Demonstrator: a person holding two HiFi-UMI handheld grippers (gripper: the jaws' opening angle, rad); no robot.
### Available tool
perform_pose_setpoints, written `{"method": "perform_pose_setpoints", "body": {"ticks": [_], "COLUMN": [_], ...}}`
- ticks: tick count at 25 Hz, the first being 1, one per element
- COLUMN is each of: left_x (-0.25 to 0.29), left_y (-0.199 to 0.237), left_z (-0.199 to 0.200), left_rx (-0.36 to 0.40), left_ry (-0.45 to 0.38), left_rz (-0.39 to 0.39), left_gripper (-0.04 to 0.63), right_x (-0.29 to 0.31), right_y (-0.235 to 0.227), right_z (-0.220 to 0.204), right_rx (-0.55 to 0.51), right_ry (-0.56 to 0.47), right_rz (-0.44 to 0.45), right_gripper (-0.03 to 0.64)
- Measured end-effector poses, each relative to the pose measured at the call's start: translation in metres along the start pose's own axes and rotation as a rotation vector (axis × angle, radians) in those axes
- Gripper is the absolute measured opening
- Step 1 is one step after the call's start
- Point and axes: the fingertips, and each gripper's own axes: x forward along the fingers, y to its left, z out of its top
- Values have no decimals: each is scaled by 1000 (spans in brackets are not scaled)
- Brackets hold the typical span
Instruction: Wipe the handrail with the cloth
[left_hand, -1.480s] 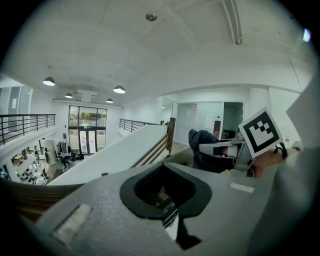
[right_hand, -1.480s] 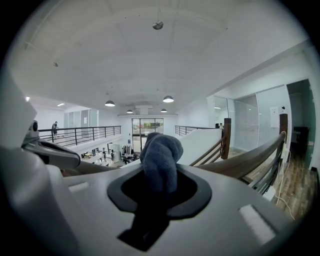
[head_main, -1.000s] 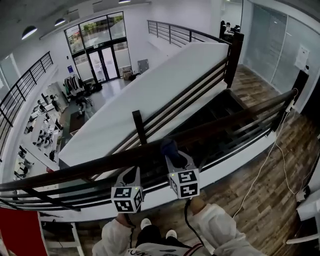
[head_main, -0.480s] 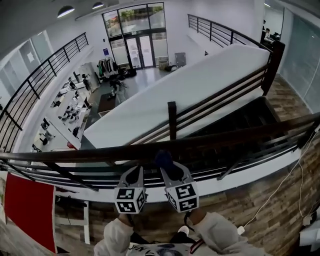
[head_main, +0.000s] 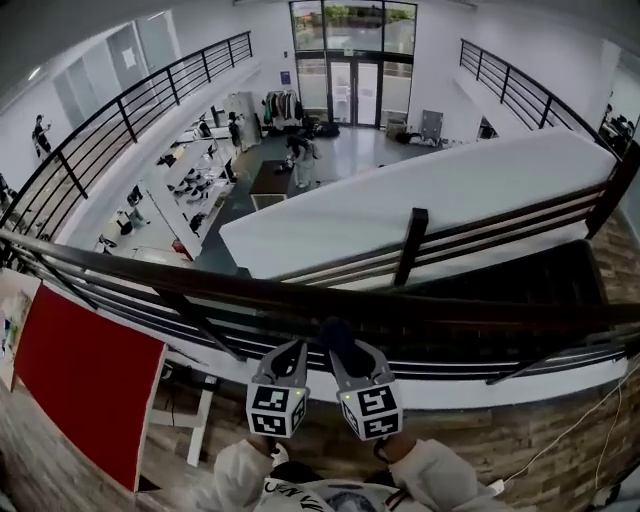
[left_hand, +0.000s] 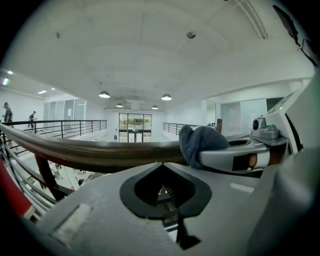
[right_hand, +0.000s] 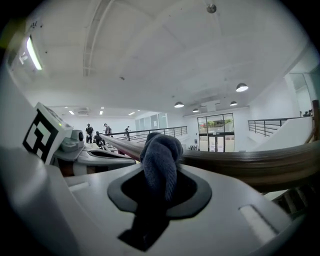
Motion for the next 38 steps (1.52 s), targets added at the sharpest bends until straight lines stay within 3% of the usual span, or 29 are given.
{"method": "perform_pose_setpoints", "body": {"ticks": [8,19,30,34,38], "left_x": [-59,-81,-52,-39,-32], "left_y": [174,322,408,422,425], "left_z": [-50,-91,-142,-145,-145], "left_rx": [-87,-134,-138,-135,-122], "left_ry": [17,12,13,19,25], "left_rz": [119,199,256,252,240], "left_gripper": [3,3,3,3,3], "right_x": [124,262,357,382,398], "right_y": [137,238,254,257,266], "right_z": [-33,-66,-100,-100,-98], "right_rx": [2,11,32,29,-41], "right_ry": [81,187,200,190,227], "right_rz": [82,92,62,57,53], "right_gripper": [94,94,94,94,94]}}
